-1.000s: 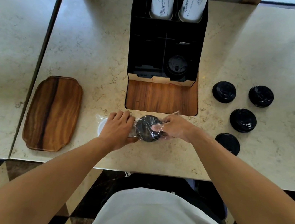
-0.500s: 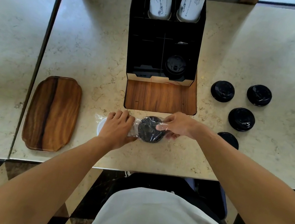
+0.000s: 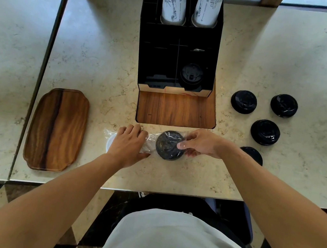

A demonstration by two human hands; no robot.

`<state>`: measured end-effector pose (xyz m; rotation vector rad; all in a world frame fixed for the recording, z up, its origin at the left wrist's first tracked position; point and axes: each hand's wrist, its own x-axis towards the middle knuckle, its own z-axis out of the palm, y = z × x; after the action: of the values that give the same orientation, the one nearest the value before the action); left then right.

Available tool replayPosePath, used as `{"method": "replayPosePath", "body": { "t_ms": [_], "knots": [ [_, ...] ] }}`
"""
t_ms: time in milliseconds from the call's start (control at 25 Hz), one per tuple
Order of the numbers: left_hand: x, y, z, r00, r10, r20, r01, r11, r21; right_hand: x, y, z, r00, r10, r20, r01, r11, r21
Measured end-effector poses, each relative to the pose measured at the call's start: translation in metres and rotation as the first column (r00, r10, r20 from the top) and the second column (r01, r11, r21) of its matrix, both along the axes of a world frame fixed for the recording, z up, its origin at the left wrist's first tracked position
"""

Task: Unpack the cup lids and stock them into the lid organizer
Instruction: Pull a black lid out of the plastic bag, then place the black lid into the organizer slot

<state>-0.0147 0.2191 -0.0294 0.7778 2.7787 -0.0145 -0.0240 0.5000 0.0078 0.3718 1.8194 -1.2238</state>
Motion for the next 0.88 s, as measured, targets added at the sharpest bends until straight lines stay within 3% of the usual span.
{"method": "replayPosePath", "body": {
  "t_ms": [240, 520, 880],
  "knots": [
    [-0.006, -0.01, 0.003, 0.992, 0.128, 0.015, -0.128, 0.992, -0.006, -0.005, 0.029, 0.013, 0.985, -0.166, -0.051, 0.165, 0.986, -0.023],
    [-0.019, -0.023, 0.006, 0.974, 0.223, 0.037, -0.222, 0.975, -0.019, -0.027, 0.035, 0.023, 0.893, -0.447, -0.052, 0.433, 0.884, -0.178],
    [-0.044, -0.018, 0.008, 0.988, 0.152, 0.038, -0.151, 0.988, -0.015, -0.092, 0.031, 0.041, 0.696, -0.705, -0.138, 0.677, 0.708, -0.204]
  ]
}}
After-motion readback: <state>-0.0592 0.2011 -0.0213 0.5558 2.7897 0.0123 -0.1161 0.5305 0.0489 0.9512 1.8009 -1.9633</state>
